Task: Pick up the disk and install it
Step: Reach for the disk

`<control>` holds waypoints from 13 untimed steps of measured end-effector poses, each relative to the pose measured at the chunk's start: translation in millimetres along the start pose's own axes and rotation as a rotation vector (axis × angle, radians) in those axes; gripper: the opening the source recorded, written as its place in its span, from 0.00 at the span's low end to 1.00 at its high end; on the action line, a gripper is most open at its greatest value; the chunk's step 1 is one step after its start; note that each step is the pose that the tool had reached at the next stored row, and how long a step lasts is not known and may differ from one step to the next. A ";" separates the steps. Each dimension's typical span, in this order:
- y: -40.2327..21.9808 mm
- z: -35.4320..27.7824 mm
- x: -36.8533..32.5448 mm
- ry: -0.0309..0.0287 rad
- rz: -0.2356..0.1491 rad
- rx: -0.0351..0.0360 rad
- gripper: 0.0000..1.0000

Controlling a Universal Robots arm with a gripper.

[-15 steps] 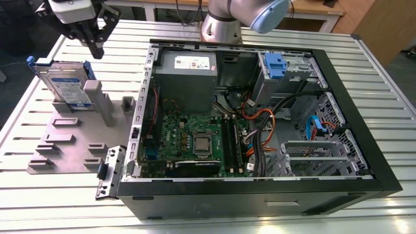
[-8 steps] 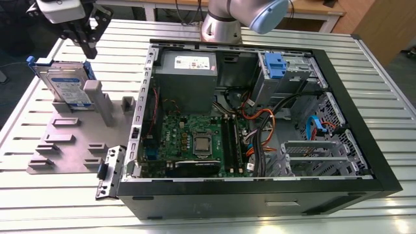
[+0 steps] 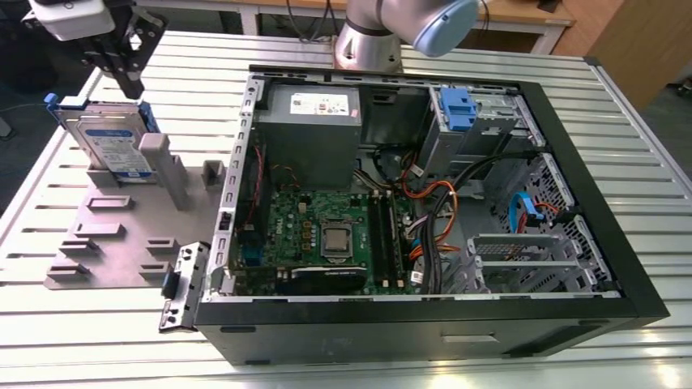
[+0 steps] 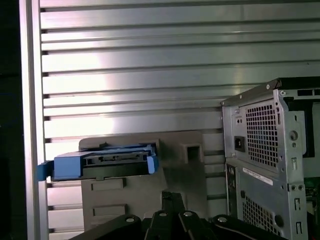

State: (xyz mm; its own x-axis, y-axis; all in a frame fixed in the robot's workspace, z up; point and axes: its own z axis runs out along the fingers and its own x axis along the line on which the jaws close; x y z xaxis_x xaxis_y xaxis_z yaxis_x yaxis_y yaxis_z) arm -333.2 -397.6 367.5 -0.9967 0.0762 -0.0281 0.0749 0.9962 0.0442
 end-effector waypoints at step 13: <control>9.7 10.4 37.7 0.0000 0.000 0.0008 0.11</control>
State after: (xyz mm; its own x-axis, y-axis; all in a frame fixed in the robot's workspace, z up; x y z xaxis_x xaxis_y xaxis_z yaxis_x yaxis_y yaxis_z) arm -369.7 -384.6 356.5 -0.9967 0.0761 -0.0281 0.0748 0.9962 0.0434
